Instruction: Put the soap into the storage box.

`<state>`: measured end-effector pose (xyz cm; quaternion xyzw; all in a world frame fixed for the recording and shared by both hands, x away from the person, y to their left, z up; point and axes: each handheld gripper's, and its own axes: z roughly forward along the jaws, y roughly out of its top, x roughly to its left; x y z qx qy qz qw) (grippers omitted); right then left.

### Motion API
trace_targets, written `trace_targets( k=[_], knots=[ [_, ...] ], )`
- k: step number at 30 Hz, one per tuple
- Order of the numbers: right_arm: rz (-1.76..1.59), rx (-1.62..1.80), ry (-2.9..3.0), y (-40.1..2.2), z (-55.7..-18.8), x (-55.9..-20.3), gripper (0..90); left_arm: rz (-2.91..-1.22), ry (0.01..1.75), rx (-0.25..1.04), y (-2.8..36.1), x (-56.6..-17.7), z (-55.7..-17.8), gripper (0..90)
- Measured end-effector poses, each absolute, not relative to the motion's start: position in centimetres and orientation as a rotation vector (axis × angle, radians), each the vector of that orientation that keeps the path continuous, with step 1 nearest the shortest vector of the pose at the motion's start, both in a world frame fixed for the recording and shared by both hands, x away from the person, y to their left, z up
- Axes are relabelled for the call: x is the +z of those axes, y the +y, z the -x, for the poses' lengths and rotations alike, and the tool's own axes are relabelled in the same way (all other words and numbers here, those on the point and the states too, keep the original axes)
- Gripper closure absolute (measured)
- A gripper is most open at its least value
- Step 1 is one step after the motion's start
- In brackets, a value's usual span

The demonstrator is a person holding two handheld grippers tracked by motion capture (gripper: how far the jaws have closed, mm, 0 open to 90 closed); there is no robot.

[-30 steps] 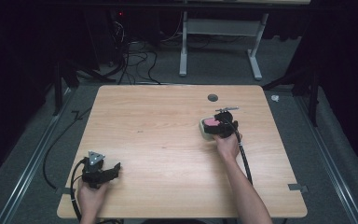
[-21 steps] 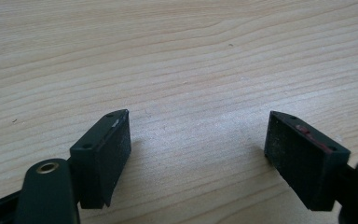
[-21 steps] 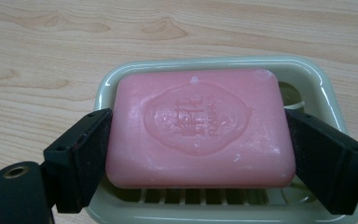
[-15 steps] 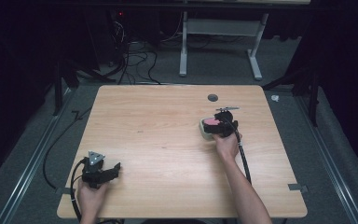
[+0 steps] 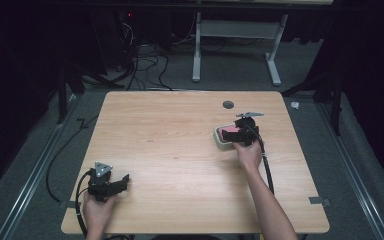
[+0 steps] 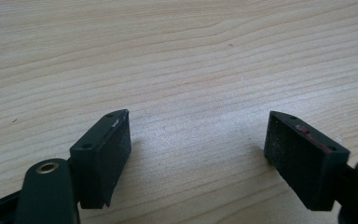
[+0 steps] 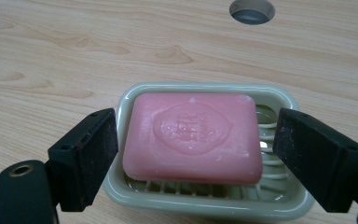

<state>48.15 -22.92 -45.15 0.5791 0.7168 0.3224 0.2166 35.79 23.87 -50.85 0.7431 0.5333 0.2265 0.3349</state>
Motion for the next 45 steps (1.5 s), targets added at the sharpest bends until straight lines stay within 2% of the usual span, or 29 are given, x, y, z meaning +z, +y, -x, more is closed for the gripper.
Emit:
trace_targets(
  k=[45],
  knots=[
    [-1.487, 0.972, 1.954, -27.1, -43.4, -41.6, 19.2, -1.942, 1.390, 0.592, 23.9, -50.8, -35.8, 23.1]
  ],
)
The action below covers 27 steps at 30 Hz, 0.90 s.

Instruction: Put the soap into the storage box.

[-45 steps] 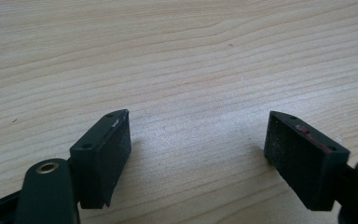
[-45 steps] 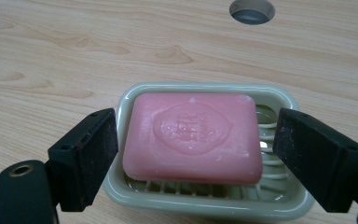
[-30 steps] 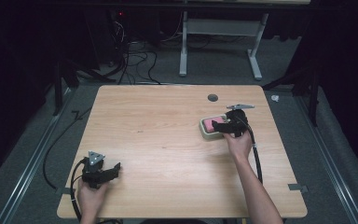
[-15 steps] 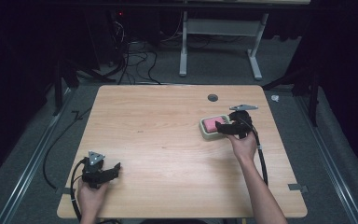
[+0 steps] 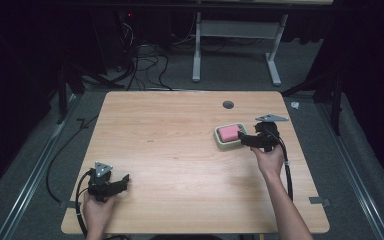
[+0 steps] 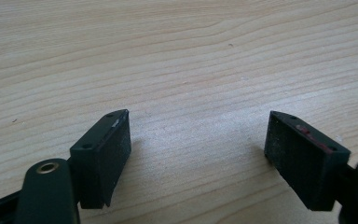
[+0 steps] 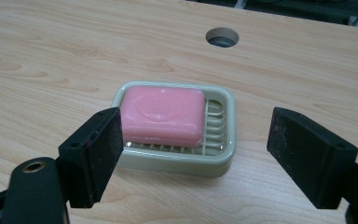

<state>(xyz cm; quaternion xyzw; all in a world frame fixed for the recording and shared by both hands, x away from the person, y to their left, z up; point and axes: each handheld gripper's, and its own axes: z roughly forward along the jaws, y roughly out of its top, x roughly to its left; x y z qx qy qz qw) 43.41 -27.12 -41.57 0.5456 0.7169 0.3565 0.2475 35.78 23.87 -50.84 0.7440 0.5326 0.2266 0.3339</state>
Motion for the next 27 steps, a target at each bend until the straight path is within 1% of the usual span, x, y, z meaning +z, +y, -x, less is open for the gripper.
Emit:
trace_targets(
  k=[11, 27],
  knots=[
    [-1.502, 1.026, 1.903, -28.9, -41.3, -41.5, 19.8, -1.943, 1.390, 0.592, 23.9, -50.8, -35.8, 23.1],
    [-1.486, 1.066, 1.862, -30.3, -38.6, -41.4, 20.1, -1.943, 1.390, 0.594, 23.9, -50.8, -35.8, 23.1]
  ],
)
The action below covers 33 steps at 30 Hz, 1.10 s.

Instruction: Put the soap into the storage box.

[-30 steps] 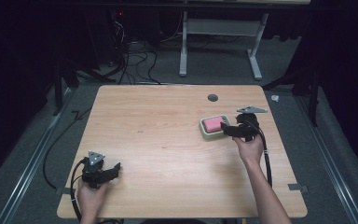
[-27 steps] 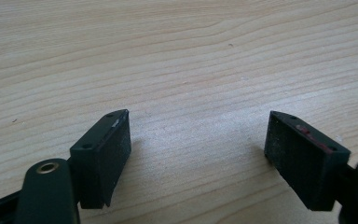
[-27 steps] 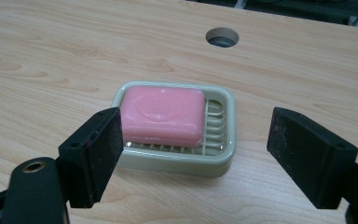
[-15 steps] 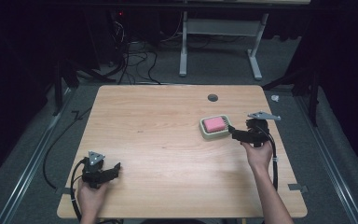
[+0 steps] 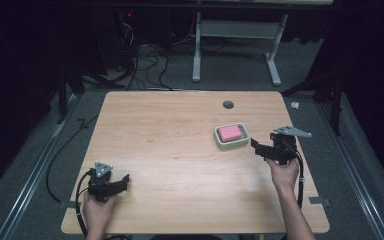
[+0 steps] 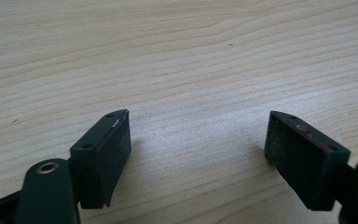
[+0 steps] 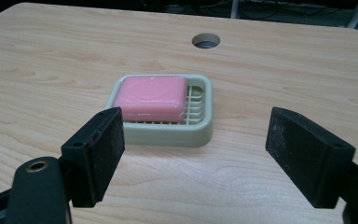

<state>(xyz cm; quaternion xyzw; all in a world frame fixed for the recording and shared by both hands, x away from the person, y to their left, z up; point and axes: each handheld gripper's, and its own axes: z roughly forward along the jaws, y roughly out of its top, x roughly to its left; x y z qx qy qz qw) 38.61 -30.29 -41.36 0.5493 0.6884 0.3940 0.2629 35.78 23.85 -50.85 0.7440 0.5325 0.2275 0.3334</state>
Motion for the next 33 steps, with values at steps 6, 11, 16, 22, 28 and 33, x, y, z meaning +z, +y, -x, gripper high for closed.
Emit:
trace_targets(
  k=[6, 11, 16, 22, 28, 33],
  knots=[
    [-1.505, 1.077, 1.846, -30.6, -37.9, -41.6, 20.2, -1.943, 1.390, 0.594, 23.9, -50.8, -35.8, 23.1],
    [-1.506, 1.083, 1.844, -30.8, -37.3, -41.8, 20.3, -1.943, 1.390, 0.594, 23.9, -50.8, -35.8, 23.1],
    [-1.504, 1.087, 1.848, -31.0, -36.5, -42.1, 20.7, -1.943, 1.391, 0.594, 23.9, -50.8, -35.8, 23.1],
    [-1.500, 1.096, 1.848, -31.1, -35.7, -42.4, 21.0, -1.942, 1.391, 0.594, 23.8, -50.8, -35.8, 23.1],
    [-1.501, 1.110, 1.850, -30.9, -35.3, -42.9, 21.1, -1.942, 1.391, 0.594, 23.9, -50.8, -35.8, 23.1],
    [-1.485, 1.112, 1.862, -30.7, -35.0, -43.2, 21.2, -1.942, 1.391, 0.594, 23.9, -50.8, -35.8, 23.1]
  ],
)
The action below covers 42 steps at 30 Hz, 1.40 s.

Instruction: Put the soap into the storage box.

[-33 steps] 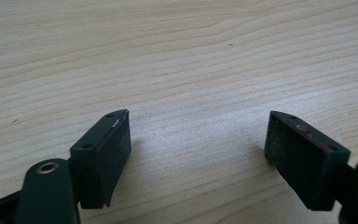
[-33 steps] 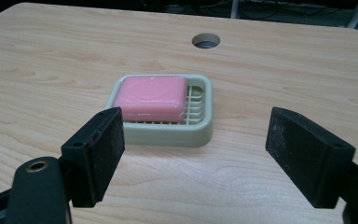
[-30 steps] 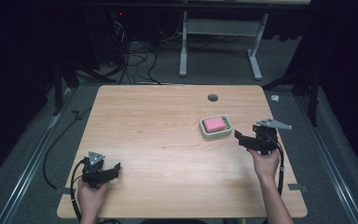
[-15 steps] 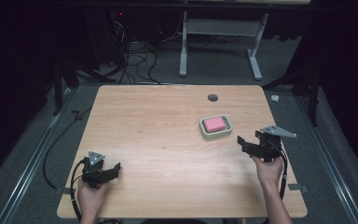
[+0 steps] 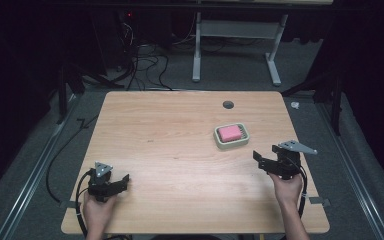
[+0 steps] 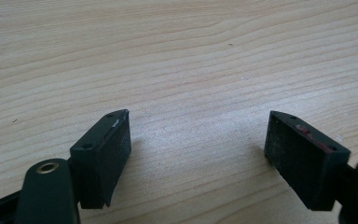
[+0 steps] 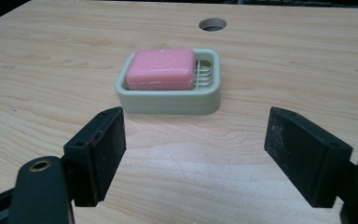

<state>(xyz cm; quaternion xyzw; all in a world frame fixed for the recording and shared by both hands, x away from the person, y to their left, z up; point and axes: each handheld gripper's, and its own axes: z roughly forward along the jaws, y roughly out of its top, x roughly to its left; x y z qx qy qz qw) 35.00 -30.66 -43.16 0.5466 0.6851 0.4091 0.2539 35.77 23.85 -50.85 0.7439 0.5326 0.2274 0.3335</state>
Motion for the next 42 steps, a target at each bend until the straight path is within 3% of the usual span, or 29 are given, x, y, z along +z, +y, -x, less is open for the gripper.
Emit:
trace_targets(
  k=[42],
  knots=[
    [-1.539, 1.069, 1.962, -29.8, -33.0, -47.3, 24.0, -1.943, 1.390, 0.594, 23.9, -50.8, -35.8, 23.1]
  ],
)
